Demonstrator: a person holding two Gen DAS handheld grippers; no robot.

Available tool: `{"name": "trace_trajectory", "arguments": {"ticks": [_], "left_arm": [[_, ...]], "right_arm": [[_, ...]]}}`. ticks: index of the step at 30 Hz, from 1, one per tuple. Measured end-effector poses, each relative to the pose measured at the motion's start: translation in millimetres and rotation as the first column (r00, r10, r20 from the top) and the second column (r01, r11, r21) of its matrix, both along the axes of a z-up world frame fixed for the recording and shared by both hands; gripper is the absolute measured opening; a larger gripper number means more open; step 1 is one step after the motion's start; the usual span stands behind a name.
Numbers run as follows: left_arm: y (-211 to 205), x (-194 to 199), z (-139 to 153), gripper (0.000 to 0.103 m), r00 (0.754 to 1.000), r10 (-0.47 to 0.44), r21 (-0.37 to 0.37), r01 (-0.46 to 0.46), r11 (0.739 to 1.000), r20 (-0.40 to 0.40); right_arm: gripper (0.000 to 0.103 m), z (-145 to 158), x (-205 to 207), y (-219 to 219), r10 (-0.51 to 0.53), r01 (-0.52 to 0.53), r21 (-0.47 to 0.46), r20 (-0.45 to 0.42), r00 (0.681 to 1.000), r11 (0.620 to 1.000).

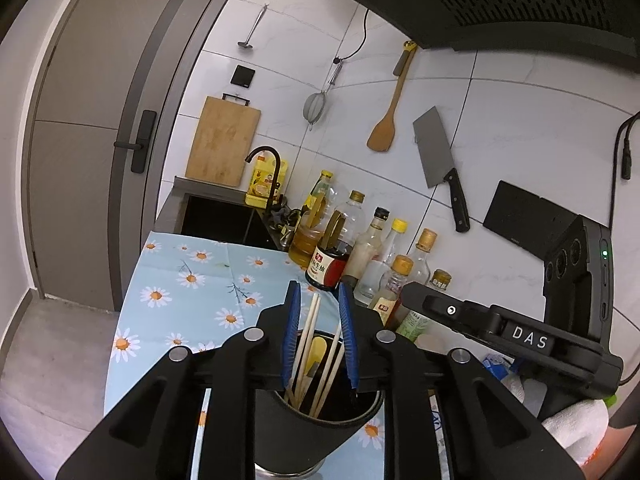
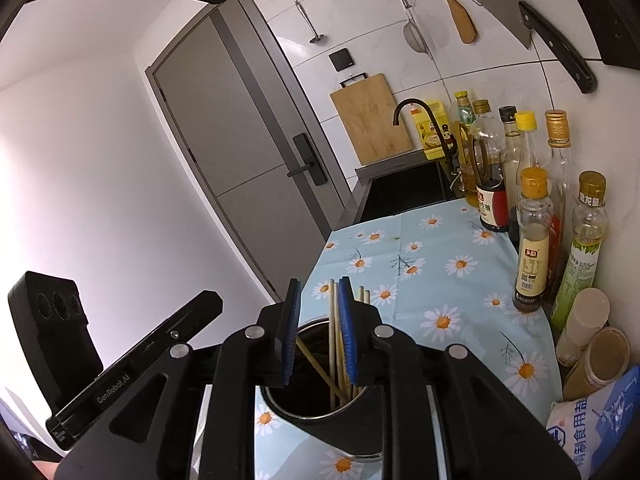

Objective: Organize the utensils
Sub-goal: 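Move both open tools back down over the remaining utensils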

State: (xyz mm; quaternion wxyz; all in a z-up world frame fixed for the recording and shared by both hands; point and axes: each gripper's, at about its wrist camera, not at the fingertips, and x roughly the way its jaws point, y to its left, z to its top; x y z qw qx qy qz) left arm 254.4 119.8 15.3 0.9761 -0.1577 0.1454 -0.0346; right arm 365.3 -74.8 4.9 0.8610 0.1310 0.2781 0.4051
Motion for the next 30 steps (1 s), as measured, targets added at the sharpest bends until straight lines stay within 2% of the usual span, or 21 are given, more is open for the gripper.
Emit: {"name": "trace_trajectory", "arguments": {"ticks": [3,6,16,23,26,30], "left_arm": [[2,-7,2,0.022,1.000,-0.001,-0.005,0.001,1.000,-0.003],[4,-16,4,0.030,1.000,0.009,-0.010,-0.009,1.000,-0.002],[3,-46,4,0.030,0.998,-0.032,0.001,0.032,0.999,-0.053],[4,-65,-7,0.030,0.990,-0.058,0.012,0.060,0.998,-0.128],[8,-70,-17,0.030,0.976,-0.092,-0.020,0.090,0.996,-0.195],[10,-80,-25,0.030,0.967,-0.109,-0.020,0.107,0.994,-0.232]], "right_arm": [[0.021,4,-6,-3,0.003,-0.003,0.000,0.000,1.000,1.000],[0.029,9,-17,-4,-0.007,0.007,-0.033,0.014,1.000,0.999],[0.029,10,-52,-8,0.011,-0.012,-0.076,-0.016,1.000,0.997],[0.029,-6,-70,-7,0.044,-0.059,-0.124,-0.124,0.991,0.990],[0.029,-17,-77,-3,0.052,-0.081,-0.156,-0.178,0.983,0.984],[0.029,-33,-83,0,0.047,-0.094,-0.182,-0.246,0.968,0.979]]}}
